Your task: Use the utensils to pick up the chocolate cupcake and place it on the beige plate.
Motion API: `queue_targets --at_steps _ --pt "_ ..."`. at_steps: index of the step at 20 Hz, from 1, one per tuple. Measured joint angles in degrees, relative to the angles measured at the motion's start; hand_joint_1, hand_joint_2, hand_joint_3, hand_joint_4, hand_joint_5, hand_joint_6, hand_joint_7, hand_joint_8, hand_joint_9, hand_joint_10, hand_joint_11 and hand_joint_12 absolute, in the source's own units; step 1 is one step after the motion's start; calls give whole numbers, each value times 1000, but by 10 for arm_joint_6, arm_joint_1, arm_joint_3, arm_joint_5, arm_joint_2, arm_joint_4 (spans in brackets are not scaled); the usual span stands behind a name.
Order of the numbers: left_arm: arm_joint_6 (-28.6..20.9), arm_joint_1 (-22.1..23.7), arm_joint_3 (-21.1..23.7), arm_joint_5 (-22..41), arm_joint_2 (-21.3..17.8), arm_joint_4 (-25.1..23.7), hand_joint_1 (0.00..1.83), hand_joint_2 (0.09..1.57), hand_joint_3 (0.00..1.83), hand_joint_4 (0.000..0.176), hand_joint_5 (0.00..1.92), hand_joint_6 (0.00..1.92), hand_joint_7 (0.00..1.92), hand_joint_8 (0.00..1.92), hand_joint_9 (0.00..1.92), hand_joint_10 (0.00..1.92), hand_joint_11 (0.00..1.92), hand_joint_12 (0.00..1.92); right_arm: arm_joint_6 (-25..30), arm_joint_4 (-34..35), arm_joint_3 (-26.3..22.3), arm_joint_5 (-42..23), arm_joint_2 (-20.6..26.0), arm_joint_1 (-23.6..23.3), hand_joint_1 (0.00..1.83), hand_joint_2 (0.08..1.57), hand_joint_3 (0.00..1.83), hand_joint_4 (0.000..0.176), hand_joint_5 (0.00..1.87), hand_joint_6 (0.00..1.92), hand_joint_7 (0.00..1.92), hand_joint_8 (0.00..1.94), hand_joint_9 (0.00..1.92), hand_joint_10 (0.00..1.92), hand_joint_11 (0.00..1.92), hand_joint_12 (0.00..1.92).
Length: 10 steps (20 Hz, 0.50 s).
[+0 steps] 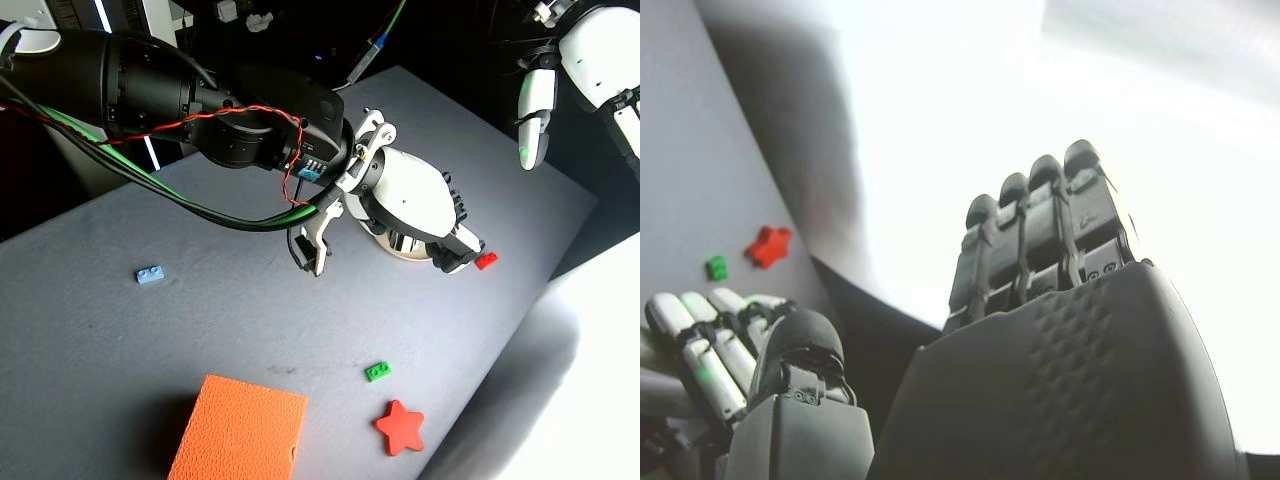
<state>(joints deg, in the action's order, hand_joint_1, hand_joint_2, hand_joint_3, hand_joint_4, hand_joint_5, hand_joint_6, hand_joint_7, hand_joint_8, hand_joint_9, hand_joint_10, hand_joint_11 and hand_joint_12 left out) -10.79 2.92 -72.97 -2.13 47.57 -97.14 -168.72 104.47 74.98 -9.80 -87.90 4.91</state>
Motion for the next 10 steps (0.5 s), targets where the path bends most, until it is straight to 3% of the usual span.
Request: queue_targets --at_steps 10 --pt "0 0 0 0 0 -1 0 1136 0 0 74 5 45 4 25 4 13 6 -8 0 -16 1 19 -41 1077 1125 0 0 803 31 818 8 598 495 202 1303"
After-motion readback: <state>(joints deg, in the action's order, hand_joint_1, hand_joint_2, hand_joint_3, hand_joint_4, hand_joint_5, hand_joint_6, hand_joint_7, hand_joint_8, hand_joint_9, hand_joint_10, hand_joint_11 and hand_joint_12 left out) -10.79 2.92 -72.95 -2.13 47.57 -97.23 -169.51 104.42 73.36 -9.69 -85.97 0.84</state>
